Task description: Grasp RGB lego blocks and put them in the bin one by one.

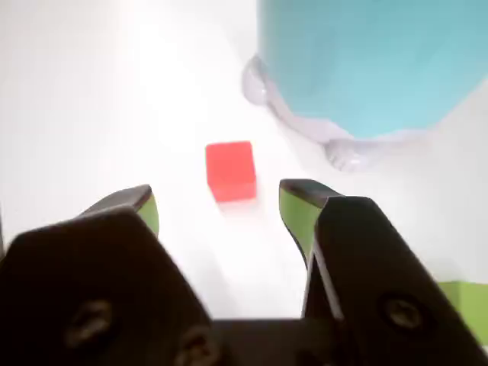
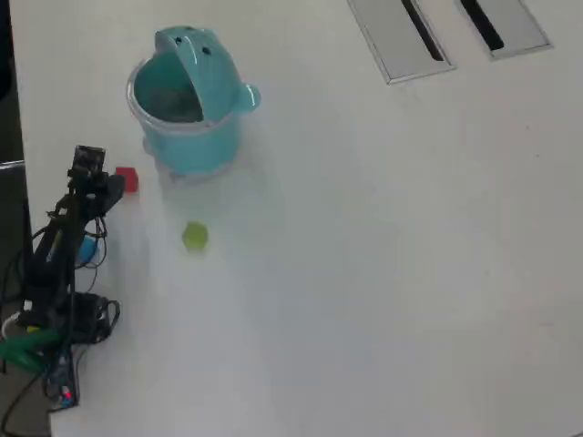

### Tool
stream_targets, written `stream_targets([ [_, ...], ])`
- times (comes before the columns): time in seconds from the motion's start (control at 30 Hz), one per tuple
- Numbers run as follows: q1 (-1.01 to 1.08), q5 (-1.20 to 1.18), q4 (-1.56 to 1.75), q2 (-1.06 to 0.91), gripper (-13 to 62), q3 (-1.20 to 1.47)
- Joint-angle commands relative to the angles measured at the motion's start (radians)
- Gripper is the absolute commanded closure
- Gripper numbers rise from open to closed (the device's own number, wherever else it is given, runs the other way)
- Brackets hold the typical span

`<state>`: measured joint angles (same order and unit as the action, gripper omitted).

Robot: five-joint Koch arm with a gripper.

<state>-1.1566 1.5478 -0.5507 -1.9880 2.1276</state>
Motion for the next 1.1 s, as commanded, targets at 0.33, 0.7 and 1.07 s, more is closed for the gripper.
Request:
stream_targets([
  [0.33,0.003,0.018,0.091,0.192,21.1,-0.106],
  [0.7,-0.009,0.018,0.127,0.419,21.0,-0.273],
  [1.07,-0.035,0.009,0.198,0.589,21.0,-0.324],
])
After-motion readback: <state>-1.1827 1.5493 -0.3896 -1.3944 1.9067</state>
